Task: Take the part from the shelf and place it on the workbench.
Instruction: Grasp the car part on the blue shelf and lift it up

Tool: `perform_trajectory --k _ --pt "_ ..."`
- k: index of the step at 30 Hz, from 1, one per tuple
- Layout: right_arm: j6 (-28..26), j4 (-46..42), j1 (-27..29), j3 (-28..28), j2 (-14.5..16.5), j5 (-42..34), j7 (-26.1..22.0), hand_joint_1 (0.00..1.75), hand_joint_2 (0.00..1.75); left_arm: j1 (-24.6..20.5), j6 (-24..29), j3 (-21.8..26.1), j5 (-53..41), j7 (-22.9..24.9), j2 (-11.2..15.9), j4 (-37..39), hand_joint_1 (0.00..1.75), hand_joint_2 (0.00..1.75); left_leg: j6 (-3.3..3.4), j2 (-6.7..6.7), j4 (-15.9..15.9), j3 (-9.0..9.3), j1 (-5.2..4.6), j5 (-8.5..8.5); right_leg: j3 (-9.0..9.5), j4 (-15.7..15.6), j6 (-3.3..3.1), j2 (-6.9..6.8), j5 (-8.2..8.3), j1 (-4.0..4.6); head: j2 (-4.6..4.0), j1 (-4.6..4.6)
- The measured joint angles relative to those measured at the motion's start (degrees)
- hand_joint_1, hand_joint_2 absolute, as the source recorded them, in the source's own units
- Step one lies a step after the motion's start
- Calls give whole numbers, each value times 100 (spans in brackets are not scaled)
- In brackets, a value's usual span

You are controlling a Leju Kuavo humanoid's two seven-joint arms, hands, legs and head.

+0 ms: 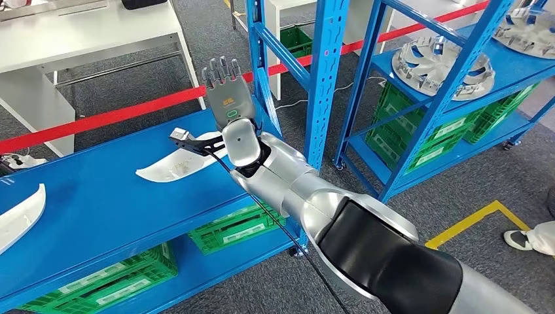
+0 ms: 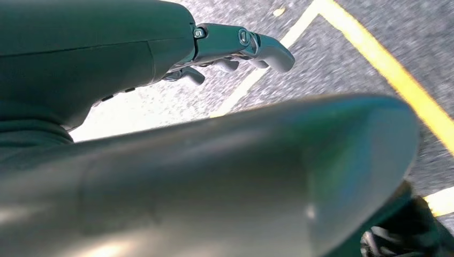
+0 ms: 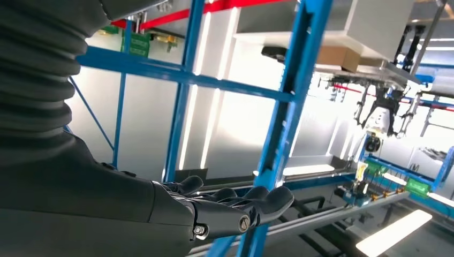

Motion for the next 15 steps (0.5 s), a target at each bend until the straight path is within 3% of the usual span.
perform_trajectory --k 2,12,15 --pt "15 3 2 1 1 0 1 0 175 1 -7 -1 4 13 -6 7 0 0 12 -16 -117 62 -10 -29 15 -3 29 13 -37 23 0 0" --pt "36 3 -22 1 -5 -5 3 0 175 -6 -13 -1 2 32 -16 7 0 0 138 -80 -151 85 -19 -131 139 -203 -4 -21 -59 24 0 23" --pt "46 3 -21 1 -15 -44 -42 0 175 -16 -13 -1 -24 45 -14 7 0 0 154 -78 -149 88 -24 -124 140 -208 44 -21 -45 17 0 23"
